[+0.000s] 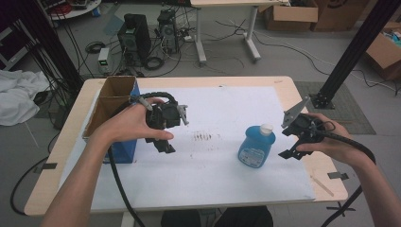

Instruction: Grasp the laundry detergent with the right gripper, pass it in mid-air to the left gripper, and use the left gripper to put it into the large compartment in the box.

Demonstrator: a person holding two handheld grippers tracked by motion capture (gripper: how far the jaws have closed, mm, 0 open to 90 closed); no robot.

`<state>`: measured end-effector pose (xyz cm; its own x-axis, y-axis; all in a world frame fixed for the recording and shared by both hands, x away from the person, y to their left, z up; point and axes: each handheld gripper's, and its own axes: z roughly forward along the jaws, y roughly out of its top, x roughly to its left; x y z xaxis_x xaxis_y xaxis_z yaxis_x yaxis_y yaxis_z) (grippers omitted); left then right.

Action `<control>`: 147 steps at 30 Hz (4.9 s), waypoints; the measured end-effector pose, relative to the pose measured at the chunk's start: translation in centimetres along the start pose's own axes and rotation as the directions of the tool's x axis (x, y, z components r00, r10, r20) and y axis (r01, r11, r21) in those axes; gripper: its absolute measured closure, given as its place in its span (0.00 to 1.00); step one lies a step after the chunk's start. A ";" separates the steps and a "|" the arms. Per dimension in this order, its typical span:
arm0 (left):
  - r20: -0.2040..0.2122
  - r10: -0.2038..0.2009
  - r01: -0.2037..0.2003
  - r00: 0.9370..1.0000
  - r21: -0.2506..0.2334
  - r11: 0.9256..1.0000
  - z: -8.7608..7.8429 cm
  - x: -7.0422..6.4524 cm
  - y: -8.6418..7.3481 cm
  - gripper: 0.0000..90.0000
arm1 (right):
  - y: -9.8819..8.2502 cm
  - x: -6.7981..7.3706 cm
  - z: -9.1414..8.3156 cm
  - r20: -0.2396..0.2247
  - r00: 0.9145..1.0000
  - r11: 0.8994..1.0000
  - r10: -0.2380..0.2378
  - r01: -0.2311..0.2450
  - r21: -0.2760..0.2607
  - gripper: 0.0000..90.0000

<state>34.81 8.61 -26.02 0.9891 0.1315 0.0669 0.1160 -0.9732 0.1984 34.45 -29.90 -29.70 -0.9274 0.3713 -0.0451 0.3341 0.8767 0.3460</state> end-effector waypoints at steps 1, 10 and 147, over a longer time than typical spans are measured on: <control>0.001 -0.002 0.002 1.000 -0.001 1.000 0.0 0.0 0.0 0.19 | 0.0 0.0 0.1 0.001 1.000 1.000 0.012 -0.012 -0.004 0.20; 0.003 -0.004 0.004 1.000 -0.006 1.000 0.2 0.0 -0.3 0.19 | 0.0 0.3 1.2 -0.019 0.997 0.994 0.077 -0.079 -0.079 0.19; -0.014 -0.051 0.050 0.999 -0.010 0.999 0.5 -0.1 -1.3 0.19 | 2.0 1.5 5.8 0.022 0.996 0.919 0.092 -0.076 -0.388 0.51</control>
<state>34.56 9.77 -26.74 0.9805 0.1832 0.0705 0.1648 -0.9634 0.2114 34.75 -25.80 -34.54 -0.8889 0.4569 -0.0335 0.3127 0.6585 0.6845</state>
